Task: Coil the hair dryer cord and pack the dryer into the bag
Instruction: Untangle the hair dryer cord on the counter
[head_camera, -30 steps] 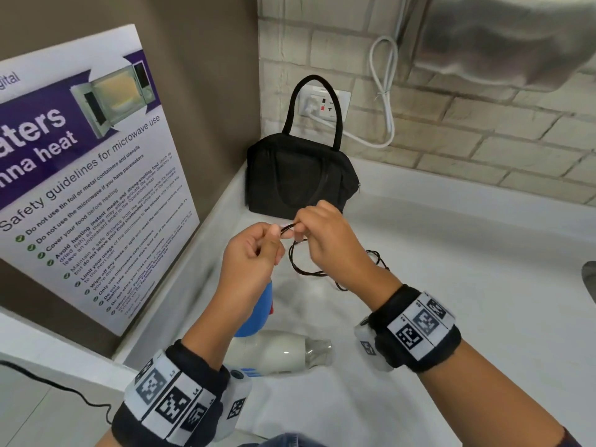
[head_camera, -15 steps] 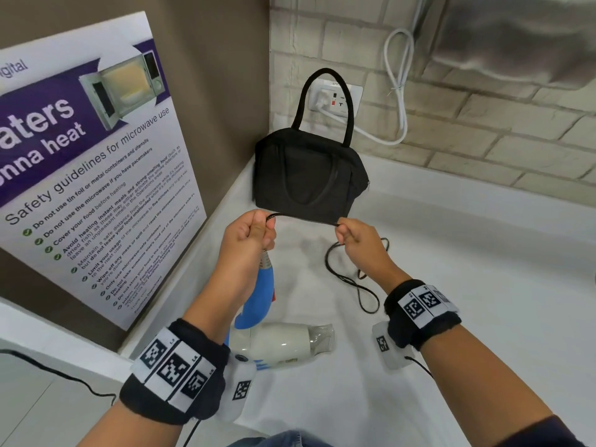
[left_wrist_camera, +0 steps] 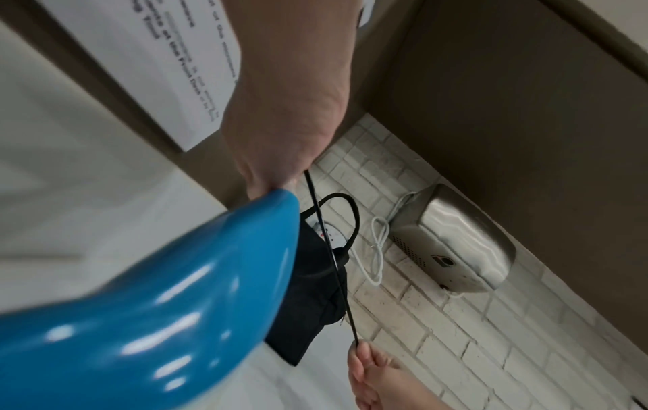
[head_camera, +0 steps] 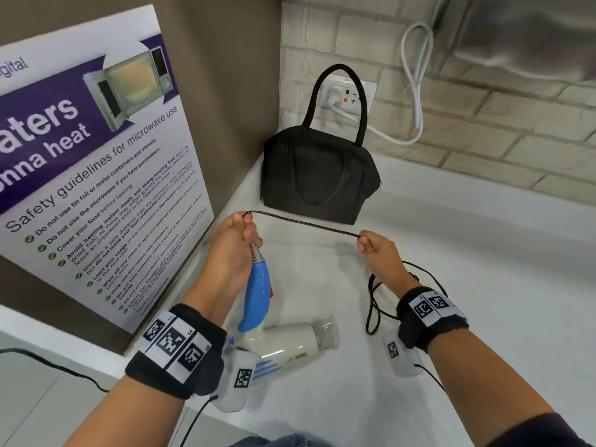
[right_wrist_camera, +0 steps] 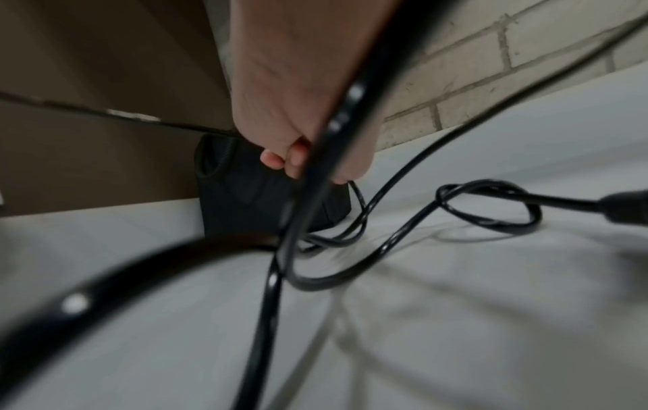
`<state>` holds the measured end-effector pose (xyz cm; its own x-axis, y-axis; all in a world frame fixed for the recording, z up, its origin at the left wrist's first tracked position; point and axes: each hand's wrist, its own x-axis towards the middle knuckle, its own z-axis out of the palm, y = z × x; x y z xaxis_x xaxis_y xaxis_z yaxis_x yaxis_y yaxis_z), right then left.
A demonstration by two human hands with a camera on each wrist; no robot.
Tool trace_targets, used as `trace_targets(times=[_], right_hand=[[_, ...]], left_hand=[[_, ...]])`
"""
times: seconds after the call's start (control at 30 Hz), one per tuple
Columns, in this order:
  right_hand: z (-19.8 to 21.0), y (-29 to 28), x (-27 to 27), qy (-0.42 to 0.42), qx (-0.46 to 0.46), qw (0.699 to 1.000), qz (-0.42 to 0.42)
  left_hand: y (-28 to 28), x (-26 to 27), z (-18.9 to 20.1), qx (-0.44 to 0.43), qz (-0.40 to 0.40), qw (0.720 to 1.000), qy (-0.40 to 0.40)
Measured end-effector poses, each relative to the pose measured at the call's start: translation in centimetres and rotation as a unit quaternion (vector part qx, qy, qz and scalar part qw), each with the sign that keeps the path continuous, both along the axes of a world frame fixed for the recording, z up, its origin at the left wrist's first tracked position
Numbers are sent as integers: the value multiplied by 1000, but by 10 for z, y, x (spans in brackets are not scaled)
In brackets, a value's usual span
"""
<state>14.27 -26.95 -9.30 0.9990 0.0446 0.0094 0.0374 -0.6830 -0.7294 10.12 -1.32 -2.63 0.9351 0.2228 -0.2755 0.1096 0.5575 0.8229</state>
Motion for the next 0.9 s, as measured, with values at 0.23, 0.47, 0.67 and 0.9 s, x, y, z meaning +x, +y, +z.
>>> trace_targets(times=[0.23, 0.47, 0.67, 0.9], right_hand=[[11, 3, 14, -27, -45, 998, -46], [23, 7, 13, -84, -194, 977, 0], [37, 28, 1, -122, -265, 955, 61], [47, 49, -18, -138, -301, 932, 146]], left_hand=[[4, 1, -39, -80, -11, 992, 97], [16, 2, -46, 130, -85, 969, 193], [13, -2, -60, 256, -145, 921, 257], [-3, -14, -50, 439, -233, 827, 263]])
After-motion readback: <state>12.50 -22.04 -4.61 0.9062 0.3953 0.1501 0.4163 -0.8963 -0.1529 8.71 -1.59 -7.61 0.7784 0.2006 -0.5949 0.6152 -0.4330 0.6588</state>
